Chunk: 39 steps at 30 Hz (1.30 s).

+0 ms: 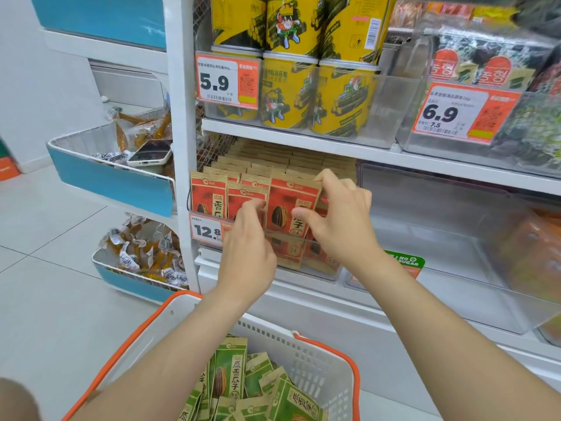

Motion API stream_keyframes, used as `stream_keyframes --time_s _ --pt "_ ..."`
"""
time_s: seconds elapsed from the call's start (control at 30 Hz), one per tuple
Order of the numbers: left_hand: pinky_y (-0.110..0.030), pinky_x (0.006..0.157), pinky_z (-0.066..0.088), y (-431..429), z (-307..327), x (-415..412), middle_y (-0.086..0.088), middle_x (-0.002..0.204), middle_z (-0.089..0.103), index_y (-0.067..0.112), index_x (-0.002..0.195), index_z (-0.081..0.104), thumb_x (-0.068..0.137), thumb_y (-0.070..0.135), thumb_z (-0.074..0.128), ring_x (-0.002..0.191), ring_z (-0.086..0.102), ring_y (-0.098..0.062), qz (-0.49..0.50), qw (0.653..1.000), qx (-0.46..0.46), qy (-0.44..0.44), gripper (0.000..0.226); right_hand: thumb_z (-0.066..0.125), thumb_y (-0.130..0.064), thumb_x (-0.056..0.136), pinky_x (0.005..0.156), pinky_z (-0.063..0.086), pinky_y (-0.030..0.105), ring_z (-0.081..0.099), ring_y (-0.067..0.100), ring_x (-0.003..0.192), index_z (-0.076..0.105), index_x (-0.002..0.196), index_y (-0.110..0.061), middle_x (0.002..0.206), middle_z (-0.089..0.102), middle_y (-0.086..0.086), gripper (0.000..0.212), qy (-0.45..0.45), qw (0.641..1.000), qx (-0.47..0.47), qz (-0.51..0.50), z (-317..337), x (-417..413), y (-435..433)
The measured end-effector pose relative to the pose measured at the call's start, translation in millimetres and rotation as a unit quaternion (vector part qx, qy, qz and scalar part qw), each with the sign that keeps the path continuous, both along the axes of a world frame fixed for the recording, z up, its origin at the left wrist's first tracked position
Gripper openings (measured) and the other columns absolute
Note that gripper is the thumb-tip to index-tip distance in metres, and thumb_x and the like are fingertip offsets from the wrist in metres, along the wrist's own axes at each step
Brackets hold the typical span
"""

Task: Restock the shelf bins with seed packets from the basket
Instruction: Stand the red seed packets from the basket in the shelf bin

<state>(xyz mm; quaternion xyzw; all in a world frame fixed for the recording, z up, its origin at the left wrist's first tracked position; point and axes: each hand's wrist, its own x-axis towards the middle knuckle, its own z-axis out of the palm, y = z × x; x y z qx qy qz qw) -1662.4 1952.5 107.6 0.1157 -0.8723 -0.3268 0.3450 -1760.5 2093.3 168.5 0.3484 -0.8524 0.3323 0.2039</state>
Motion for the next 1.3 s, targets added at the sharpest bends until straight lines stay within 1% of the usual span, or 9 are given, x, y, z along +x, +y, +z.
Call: stream_keyframes --time_s 0.2,0.33,0.4,0.63,0.8,1.0,1.13,1.2,1.3 --pt "-0.047 0.113 0.041 -8 -9 2 -0.005 0.147 0.047 0.012 0.153 0.034 0.088 -0.008 0.057 0.135 0.046 -0.024 0.006 0.996 -0.083 -0.035 0.071 0.087 -0.065 0.068 0.089 0.027 0.042 0.049 0.020 0.109 0.061 0.090 -0.032 0.087 0.061 -0.016 0.047 -0.028 0.986 0.153 -0.052 27 -21 -6" --pt "-0.043 0.109 0.042 -13 -10 3 -0.004 0.144 0.047 0.014 0.151 0.036 0.090 -0.002 0.059 0.130 0.048 -0.024 0.013 0.995 -0.094 -0.036 0.067 0.084 -0.058 0.075 0.102 0.031 0.048 0.053 0.019 0.112 0.047 0.139 -0.045 0.124 0.063 -0.018 0.075 -0.016 0.993 0.113 0.029 25 -21 -9" --pt "-0.043 0.108 0.042 -14 -11 2 -0.004 0.143 0.048 0.015 0.150 0.036 0.091 0.000 0.060 0.129 0.048 -0.023 0.011 0.994 -0.099 -0.034 0.065 0.076 -0.048 0.089 0.106 0.032 0.050 0.055 0.019 0.115 0.045 0.145 -0.046 0.133 0.063 -0.019 0.065 0.014 0.992 0.110 0.059 22 -20 -11" --pt "-0.045 0.111 0.042 -12 -11 -1 -0.002 0.143 0.051 0.015 0.150 0.036 0.092 0.004 0.061 0.129 0.050 -0.023 0.014 0.995 -0.094 -0.035 0.064 0.077 -0.044 0.091 0.113 0.021 0.059 0.044 0.029 0.131 0.062 0.139 -0.033 0.129 0.069 -0.006 0.051 0.003 0.956 0.294 -0.006 29 -25 -23" --pt "-0.040 0.108 0.037 -9 -7 0 0.001 0.140 0.053 0.021 0.163 0.023 0.093 0.003 0.059 0.127 0.050 -0.019 0.011 0.994 -0.103 -0.022 0.080 0.077 -0.047 0.090 0.112 0.022 0.061 0.043 0.031 0.129 0.068 0.116 -0.025 0.105 0.067 -0.001 0.036 0.061 0.933 0.355 -0.015 25 -21 -22" --pt "-0.053 0.106 0.040 -4 11 -10 -0.011 0.160 0.028 0.030 0.167 0.019 0.100 0.022 0.062 0.131 0.043 -0.031 0.002 0.972 -0.233 -0.023 0.079 0.094 -0.047 0.065 0.098 0.039 0.051 0.047 0.030 0.119 0.036 0.135 -0.036 0.125 0.048 0.000 0.091 0.023 0.958 0.283 -0.031 35 -26 18" --pt "-0.054 0.118 0.028 0 19 -24 -0.003 0.169 0.025 0.023 0.160 0.034 0.101 0.035 0.061 0.155 0.024 -0.031 0.010 0.948 -0.313 -0.047 0.066 0.085 -0.053 0.078 0.097 0.039 0.050 0.052 0.030 0.119 0.058 0.122 -0.027 0.119 0.055 0.002 0.057 -0.002 0.926 0.370 -0.067 31 -33 32" --pt "-0.055 0.118 0.027 1 20 -29 0.000 0.158 0.039 0.026 0.159 0.034 0.099 0.031 0.065 0.153 0.027 -0.028 0.009 0.941 -0.333 -0.061 0.068 0.082 -0.051 0.083 0.094 0.036 0.048 0.054 0.028 0.114 0.060 0.100 -0.027 0.107 0.054 -0.002 0.037 0.022 0.921 0.384 -0.060 29 -35 31" --pt "-0.057 0.113 0.030 -1 22 -33 0.003 0.139 0.050 0.030 0.148 0.042 0.087 0.015 0.076 0.139 0.042 -0.025 0.049 0.938 -0.336 -0.067 0.071 0.082 -0.048 0.083 0.094 0.035 0.049 0.056 0.029 0.111 0.048 0.090 -0.030 0.102 0.058 -0.004 0.039 0.039 0.928 0.363 -0.070 34 -40 30"
